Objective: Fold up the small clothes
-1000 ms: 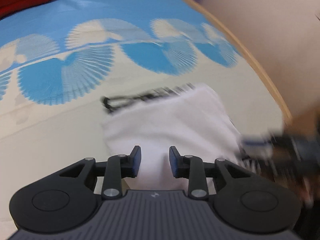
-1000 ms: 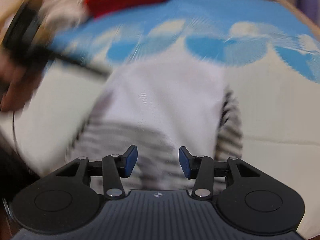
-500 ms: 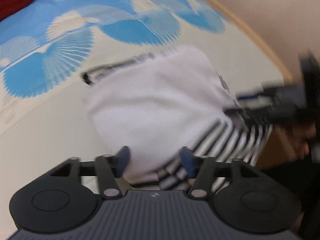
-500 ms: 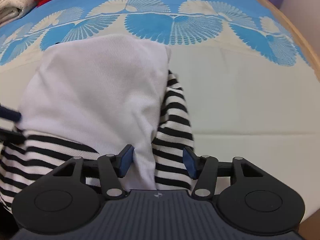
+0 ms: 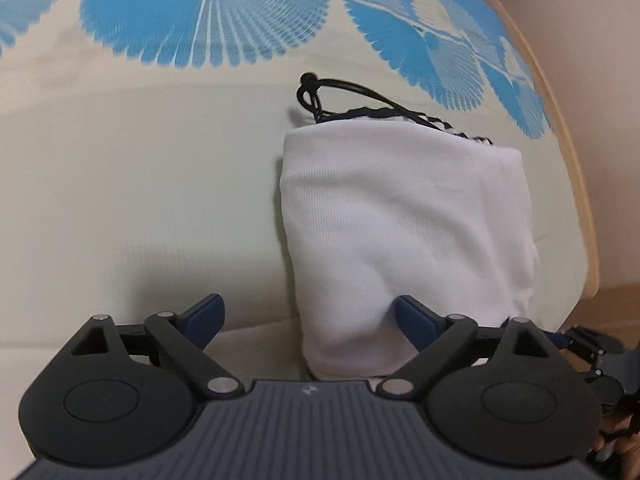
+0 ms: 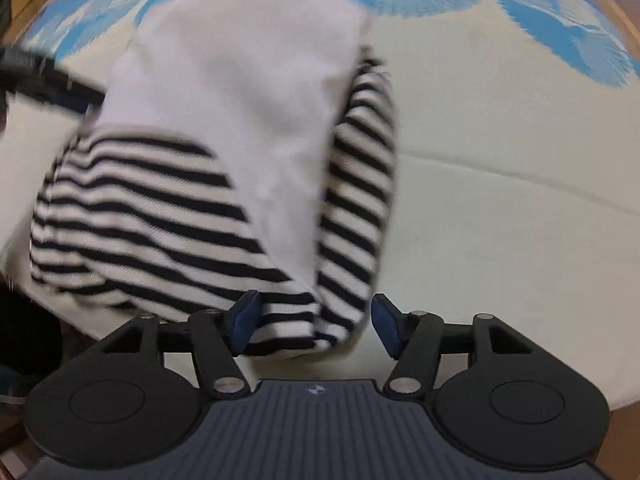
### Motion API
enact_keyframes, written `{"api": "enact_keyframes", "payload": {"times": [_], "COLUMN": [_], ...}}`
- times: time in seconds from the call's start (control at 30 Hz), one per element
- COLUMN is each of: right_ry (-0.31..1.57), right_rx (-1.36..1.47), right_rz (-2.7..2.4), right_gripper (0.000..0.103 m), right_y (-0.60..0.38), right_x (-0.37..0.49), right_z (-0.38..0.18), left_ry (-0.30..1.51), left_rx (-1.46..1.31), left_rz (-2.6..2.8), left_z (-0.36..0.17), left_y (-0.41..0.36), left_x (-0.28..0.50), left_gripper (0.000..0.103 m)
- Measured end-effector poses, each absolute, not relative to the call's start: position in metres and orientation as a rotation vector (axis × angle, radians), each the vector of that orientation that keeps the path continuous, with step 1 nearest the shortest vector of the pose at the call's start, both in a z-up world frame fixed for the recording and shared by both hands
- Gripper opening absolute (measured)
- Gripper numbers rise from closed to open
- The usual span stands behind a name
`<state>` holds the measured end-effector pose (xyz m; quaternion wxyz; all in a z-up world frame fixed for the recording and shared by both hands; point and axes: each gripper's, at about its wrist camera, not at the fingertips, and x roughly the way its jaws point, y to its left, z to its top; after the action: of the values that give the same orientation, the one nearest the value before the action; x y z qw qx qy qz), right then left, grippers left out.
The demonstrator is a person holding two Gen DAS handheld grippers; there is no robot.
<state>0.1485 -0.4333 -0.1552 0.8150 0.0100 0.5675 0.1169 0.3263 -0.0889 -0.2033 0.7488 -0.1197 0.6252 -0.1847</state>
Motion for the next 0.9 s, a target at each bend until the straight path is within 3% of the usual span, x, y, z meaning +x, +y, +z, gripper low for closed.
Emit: {"api": "enact_keyframes", "payload": {"times": [0.17, 0.3, 0.33, 0.37, 0.47, 0.5, 0.57, 0.67, 0.9], "right_ry": [1.146, 1.224, 1.236, 1.242, 1.252, 1.247, 1.239, 1.204, 1.122], "right_rx": [0.298, 0.387, 0.405, 0.418, 0.415, 0.409, 0.436, 0.399, 0.439], "right_rz": [0.203, 0.163, 0.158, 0.156, 0.15, 0.145, 0.173, 0.183, 0.301], "right_gripper": [0.064, 0.067, 0.068, 0.068, 0.068, 0.064, 0.028, 0.019, 0.013], "right_y": [-0.455, -0.456, -0.455, -0.454, -0.45, -0.447, -0.438, -0.417, -0.352], "right_x": [0.17, 0.187, 0.192, 0.195, 0.206, 0.208, 0.211, 0.219, 0.255], "right_z": [-0.151, -0.172, -0.176, -0.179, -0.186, -0.185, -0.18, -0.17, -0.149], "left_ry": [1.381, 1.348, 1.34, 1.326, 1.285, 1.273, 1.244, 1.15, 0.99], "left_rx": [-0.371, -0.383, -0.373, -0.363, -0.302, -0.27, -0.267, -0.233, -0.17], "left_rz": [-0.413, -0.432, -0.43, -0.433, -0.466, -0.479, -0.493, -0.488, -0.423], "left_z": [-0.221, -0.222, -0.221, -0.218, -0.198, -0.192, -0.178, -0.146, -0.099], "left_y": [-0.091, -0.103, -0.107, -0.111, -0.121, -0.122, -0.117, -0.098, -0.022], "left_x": [0.335, 0.333, 0.332, 0.331, 0.326, 0.325, 0.323, 0.323, 0.337], "left_gripper": [0.102, 0.103, 0.098, 0.079, 0.058, 0.048, 0.041, 0.04, 0.04]}}
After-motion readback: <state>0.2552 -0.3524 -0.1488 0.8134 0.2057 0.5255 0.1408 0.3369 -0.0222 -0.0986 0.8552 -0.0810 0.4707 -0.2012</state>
